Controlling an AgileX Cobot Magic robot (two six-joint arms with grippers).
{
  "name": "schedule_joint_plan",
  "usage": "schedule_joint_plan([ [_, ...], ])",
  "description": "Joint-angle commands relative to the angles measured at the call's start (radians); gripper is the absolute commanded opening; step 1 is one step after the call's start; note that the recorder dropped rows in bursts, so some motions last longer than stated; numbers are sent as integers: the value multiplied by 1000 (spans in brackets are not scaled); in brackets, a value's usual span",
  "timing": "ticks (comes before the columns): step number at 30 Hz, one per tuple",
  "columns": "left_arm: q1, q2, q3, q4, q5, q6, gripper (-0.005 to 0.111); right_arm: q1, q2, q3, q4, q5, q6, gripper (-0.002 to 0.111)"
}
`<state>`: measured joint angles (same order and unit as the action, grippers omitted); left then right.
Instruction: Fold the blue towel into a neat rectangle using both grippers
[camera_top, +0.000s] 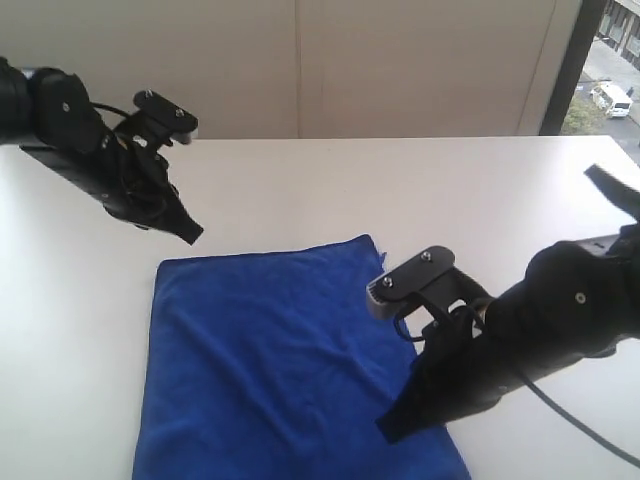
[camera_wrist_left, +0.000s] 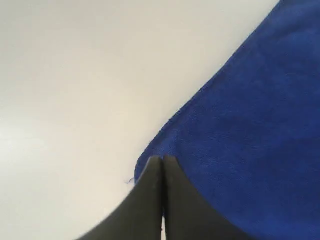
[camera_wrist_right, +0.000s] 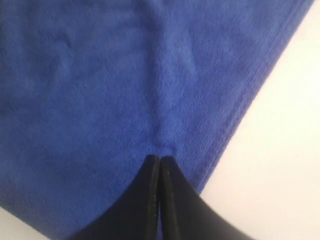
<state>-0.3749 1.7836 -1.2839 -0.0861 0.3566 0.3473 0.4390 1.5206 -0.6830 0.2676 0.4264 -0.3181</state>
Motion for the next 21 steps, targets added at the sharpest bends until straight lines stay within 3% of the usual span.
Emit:
schedule_joint_plan([
  [1, 1, -105, 8, -127, 262, 12, 0, -1, -31, -57, -7, 27, 9, 0],
  [5, -1, -131, 97, -423, 492, 200, 0, -1, -21, -93, 6, 151, 14, 0],
  [7, -23, -131, 176, -554, 518, 318, 0, -1, -21, -93, 9, 203, 14, 0],
  [10, -97, -131, 312, -581, 450, 349, 0, -1, -21, -73, 9, 226, 5, 0],
  [14, -202, -131, 460, -594, 232, 328, 0, -1, -21, -13, 17, 174, 0, 0],
  [21, -283, -131, 577, -596, 108, 299, 0, 32, -1, 42, 45, 39, 0, 0],
])
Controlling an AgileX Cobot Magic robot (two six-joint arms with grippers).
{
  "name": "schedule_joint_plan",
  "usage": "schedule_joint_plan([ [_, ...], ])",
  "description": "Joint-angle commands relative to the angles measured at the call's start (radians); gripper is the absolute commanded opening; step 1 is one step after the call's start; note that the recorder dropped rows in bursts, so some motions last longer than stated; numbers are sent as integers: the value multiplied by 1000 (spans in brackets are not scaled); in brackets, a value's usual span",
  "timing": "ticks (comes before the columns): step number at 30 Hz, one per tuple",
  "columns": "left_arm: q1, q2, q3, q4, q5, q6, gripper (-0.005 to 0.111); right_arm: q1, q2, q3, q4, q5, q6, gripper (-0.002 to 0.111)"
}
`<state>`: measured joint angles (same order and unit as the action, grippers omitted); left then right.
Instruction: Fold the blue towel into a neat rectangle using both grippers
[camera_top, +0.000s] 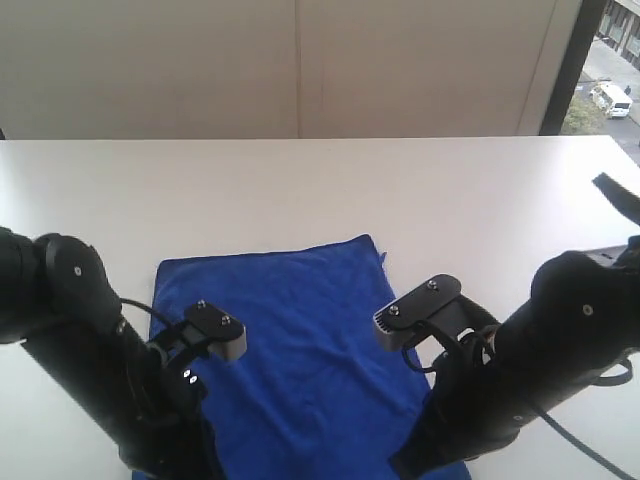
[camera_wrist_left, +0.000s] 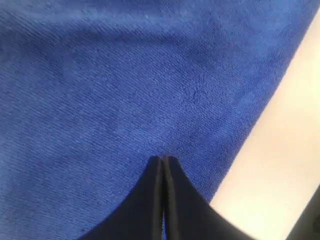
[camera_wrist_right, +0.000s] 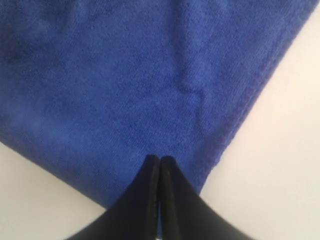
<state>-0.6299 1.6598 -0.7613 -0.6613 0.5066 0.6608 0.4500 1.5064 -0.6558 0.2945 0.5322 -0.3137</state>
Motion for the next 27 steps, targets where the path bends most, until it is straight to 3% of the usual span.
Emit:
schedule_joint_plan([
  [1, -30, -7, 68, -21, -56, -16, 0, 25, 19, 15, 27, -79, -5, 0],
  [8, -32, -7, 123, -25, -91, -18, 0, 43, 105, 15, 38, -138, -5, 0],
  [16, -32, -7, 125, -8, -54, -18, 0, 43, 144, 15, -3, -74, 5, 0],
  [27, -32, -7, 125, 186, -15, -192, 0, 43, 144, 15, -108, -42, 108, 0],
])
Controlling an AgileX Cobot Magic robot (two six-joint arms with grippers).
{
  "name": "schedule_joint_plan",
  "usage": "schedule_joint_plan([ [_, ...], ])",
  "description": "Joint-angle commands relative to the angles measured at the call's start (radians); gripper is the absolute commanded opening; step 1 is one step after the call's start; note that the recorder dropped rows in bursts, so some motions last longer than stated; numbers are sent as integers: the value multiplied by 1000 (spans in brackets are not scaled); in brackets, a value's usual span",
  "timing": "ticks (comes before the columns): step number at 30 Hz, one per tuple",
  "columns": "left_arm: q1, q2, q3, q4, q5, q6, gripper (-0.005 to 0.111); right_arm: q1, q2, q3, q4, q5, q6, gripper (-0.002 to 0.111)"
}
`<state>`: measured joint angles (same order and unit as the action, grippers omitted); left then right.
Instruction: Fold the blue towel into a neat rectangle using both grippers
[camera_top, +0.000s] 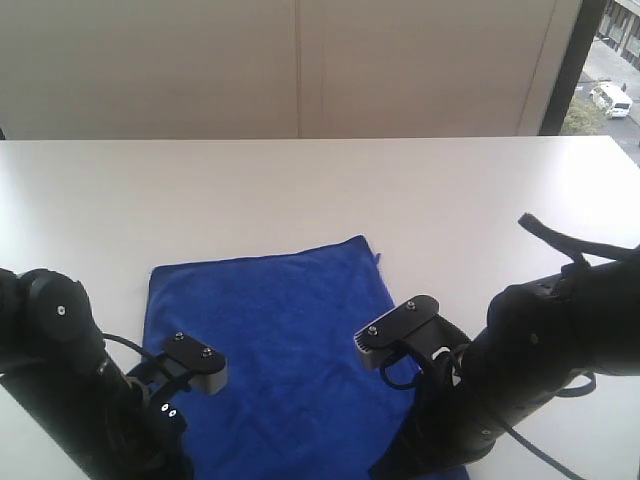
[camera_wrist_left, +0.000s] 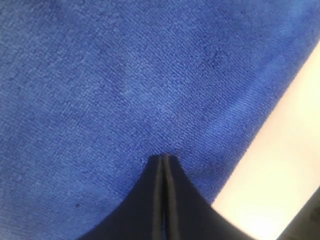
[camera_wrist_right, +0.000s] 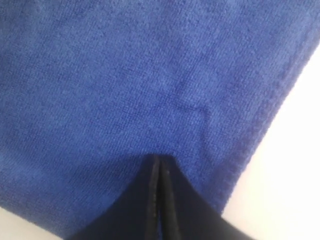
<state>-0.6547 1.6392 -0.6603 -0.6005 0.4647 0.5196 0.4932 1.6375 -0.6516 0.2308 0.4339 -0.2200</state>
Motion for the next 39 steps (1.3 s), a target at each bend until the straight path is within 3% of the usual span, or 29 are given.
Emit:
schedule_joint_plan([
  [1, -7, 13, 24, 125, 22, -51, 0, 0, 13, 11, -44, 56, 14, 0],
  [11, -7, -130, -10, 106, -24, -51, 0, 0, -102, -19, -44, 39, 14, 0],
  [17, -7, -249, -13, 100, 67, -61, 0, 0, -156, -24, -28, 108, 14, 0],
  [22, -7, -267, 70, 140, 47, -126, 0, 32, -156, 2, -12, 90, 14, 0],
  [29, -7, -267, 208, 126, -104, -155, 0, 81, -156, 49, 14, -17, 14, 0],
  [39, -7, -267, 210, 128, -96, -158, 0, 81, -57, 91, 14, -25, 14, 0],
])
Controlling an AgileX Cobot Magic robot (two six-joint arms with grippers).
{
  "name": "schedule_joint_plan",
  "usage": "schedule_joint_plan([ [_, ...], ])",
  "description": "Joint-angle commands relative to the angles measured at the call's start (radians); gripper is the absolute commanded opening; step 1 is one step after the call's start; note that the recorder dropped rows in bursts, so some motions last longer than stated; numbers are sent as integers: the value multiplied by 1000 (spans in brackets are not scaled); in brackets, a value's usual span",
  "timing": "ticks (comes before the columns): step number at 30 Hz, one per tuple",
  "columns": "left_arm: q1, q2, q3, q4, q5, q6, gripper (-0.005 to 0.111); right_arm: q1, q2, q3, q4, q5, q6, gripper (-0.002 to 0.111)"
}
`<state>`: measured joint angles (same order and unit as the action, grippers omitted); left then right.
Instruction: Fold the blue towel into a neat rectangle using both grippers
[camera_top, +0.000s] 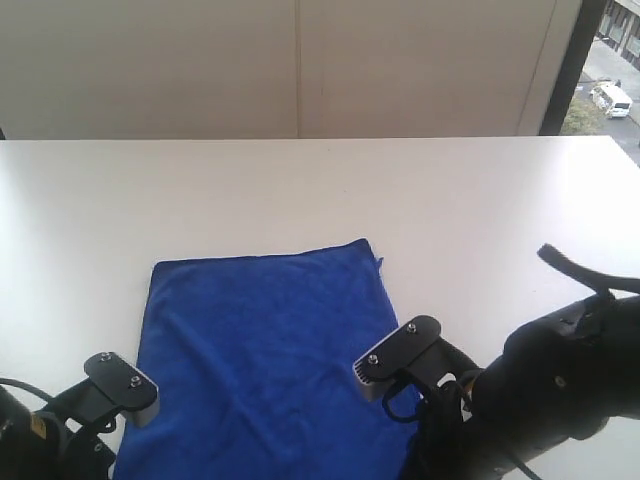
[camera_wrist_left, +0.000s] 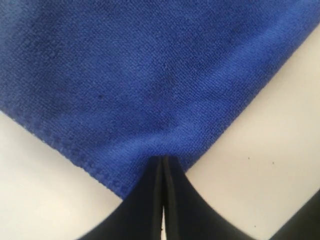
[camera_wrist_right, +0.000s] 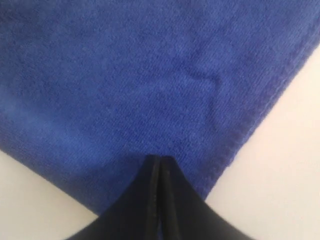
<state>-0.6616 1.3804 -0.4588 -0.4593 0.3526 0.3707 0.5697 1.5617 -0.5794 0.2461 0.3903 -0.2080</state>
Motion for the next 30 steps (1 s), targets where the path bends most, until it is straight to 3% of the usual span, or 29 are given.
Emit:
schedule_joint_plan([
  [1, 0, -8, 9, -14, 23, -9, 0, 5, 19, 26, -1, 25, 2, 0],
  [17, 0, -8, 8, 7, 66, -9, 0, 5, 10, 42, -34, 41, 9, 0],
  [22, 0, -12, -58, 7, 73, 24, 0, 5, -67, -9, -40, 27, -26, 0],
  [27, 0, -60, -143, 7, 109, 183, 0, 5, -168, -78, -44, 60, -130, 0],
  [30, 0, -93, -182, 7, 169, 341, 0, 5, -219, -107, -49, 124, -297, 0],
])
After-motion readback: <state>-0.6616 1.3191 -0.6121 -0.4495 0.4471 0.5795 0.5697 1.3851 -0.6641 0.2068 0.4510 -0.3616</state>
